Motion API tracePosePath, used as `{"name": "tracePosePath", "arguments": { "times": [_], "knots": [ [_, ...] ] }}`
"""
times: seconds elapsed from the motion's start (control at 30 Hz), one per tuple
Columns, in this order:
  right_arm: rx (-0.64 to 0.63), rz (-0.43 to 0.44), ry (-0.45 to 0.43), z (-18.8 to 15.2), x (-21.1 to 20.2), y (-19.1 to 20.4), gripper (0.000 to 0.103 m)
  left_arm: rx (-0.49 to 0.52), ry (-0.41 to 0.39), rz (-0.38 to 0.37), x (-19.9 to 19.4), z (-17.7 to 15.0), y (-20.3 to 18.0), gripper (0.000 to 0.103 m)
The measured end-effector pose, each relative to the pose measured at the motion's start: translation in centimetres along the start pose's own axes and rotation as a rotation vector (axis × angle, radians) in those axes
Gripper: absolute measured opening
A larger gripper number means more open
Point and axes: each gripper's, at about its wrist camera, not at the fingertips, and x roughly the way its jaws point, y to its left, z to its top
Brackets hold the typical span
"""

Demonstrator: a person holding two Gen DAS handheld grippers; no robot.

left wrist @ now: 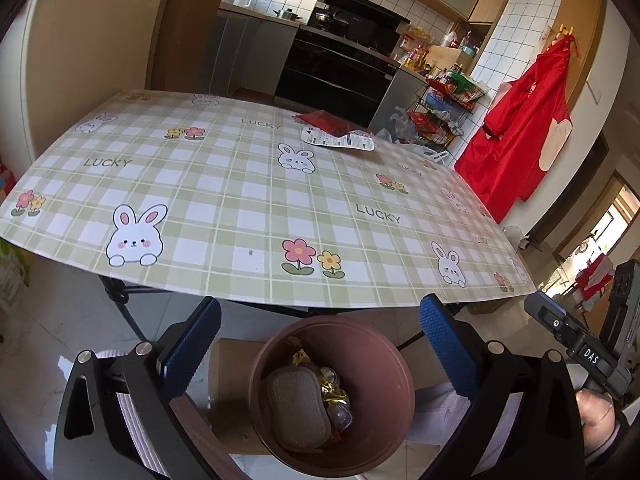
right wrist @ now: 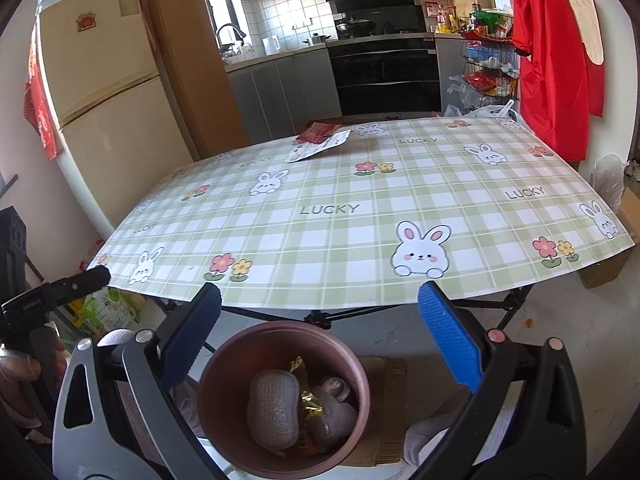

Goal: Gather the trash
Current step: 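Reach the right gripper to the red snack packet and grasp it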

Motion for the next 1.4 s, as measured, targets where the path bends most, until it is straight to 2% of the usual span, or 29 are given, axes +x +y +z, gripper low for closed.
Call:
{"name": "tracePosePath", "arguments": {
  "times": [0.23, 0.33, 0.5, 0.57, 0.63, 0.77, 0.8, 0.93, 1.03, 1.1, 1.17, 1.27, 1.4],
  "knots": [
    [0.012, -0.032, -0.016, 3.9, 3.1, -3.1, 0.097, 0.215, -0.021, 0.043, 4.6, 5.7, -2.2, 0.097],
    [0.002, -0.029, -0.001, 6.2, 5.4, -4.3, 0.097, 0.257, -0.013, 0.028, 7.6, 8.4, -3.1, 0.097],
    [-0.085, -0.023, 0.044, 11.2, 10.5, -5.1, 0.097, 0.232, -0.014, 0.004, 12.8, 12.9, -3.6, 0.097],
    [-0.12, 0.018, 0.075, 13.7, 13.4, -4.9, 0.097, 0.204, -0.011, 0.001, 14.9, 14.6, -3.1, 0.097],
    [-0.185, 0.054, 0.11, 16.4, 16.8, -3.8, 0.097, 0.183, -0.01, 0.005, 16.9, 16.2, -2.6, 0.097],
    [-0.39, 0.076, 0.121, 20.9, 23.2, 0.0, 0.097, 0.176, -0.011, 0.032, 20.2, 19.5, -1.1, 0.097],
    [-0.432, 0.108, 0.136, 22.3, 25.4, 1.0, 0.097, 0.178, -0.011, 0.038, 21.0, 20.3, -0.6, 0.097],
    [-0.499, 0.156, 0.194, 26.1, 32.8, 4.1, 0.097, 0.165, 0.006, 0.021, 23.3, 22.8, 1.9, 0.097],
    [-0.557, 0.171, 0.213, 28.0, 38.0, 6.1, 0.097, 0.171, 0.027, 0.033, 24.7, 24.0, 3.7, 0.097],
    [-0.599, 0.176, 0.261, 28.6, 41.6, 7.3, 0.097, 0.202, 0.034, 0.058, 25.5, 24.2, 4.5, 0.097],
    [-0.647, 0.131, 0.293, 29.0, 44.9, 8.7, 0.097, 0.204, 0.04, 0.073, 26.3, 24.2, 5.6, 0.097],
    [-0.639, 0.098, 0.291, 29.8, 48.1, 9.8, 0.097, 0.193, 0.033, 0.079, 27.1, 23.9, 7.2, 0.097],
    [-0.544, 0.06, 0.354, 31.0, 52.0, 10.0, 0.097, 0.176, 0.032, 0.077, 28.0, 23.5, 8.5, 0.097]
  ]
}}
